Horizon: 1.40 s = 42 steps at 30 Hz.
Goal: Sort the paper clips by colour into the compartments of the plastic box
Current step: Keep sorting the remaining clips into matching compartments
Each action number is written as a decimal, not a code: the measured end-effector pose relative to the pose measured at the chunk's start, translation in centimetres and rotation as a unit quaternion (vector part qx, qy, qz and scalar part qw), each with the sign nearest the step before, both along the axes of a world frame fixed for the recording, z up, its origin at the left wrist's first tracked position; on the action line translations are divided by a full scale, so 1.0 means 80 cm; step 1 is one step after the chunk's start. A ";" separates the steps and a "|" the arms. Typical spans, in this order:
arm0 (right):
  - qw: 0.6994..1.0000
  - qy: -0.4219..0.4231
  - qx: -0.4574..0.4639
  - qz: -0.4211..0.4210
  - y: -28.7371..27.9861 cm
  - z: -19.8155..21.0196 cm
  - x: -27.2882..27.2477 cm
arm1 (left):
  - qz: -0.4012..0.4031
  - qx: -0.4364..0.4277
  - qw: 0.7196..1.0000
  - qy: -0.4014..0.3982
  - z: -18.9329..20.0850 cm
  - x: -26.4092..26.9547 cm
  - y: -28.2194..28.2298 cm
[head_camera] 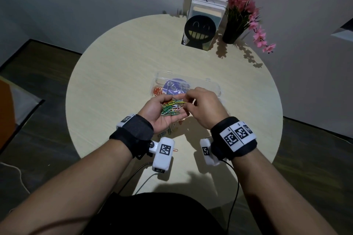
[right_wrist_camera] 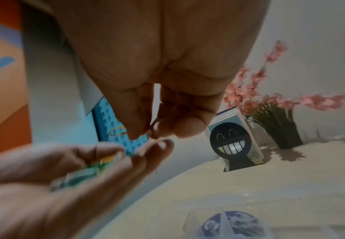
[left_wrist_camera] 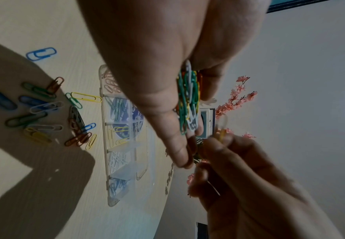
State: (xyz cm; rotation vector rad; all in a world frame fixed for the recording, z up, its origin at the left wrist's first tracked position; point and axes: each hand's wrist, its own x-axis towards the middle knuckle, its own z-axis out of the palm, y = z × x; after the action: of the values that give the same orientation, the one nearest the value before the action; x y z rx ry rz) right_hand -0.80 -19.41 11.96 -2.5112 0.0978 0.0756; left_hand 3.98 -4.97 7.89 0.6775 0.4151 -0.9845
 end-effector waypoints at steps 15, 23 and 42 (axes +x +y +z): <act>0.994 -0.007 -0.070 0.084 0.030 0.013 0.003 | -0.010 -0.004 1.000 -0.016 0.004 -0.005 -0.002; 0.983 0.006 -0.134 0.126 0.037 0.001 0.002 | -0.020 0.018 1.000 -0.013 -0.003 -0.011 -0.003; 0.957 0.032 0.210 -0.199 -0.031 -0.032 0.045 | 0.003 -0.012 0.999 0.036 -0.025 0.009 0.014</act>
State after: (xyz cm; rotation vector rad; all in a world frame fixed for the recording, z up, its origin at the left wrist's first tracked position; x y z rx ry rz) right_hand 2.83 -21.91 9.42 -2.0219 0.5513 0.0097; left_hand 4.69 -3.83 5.87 0.6205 0.4683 -1.0082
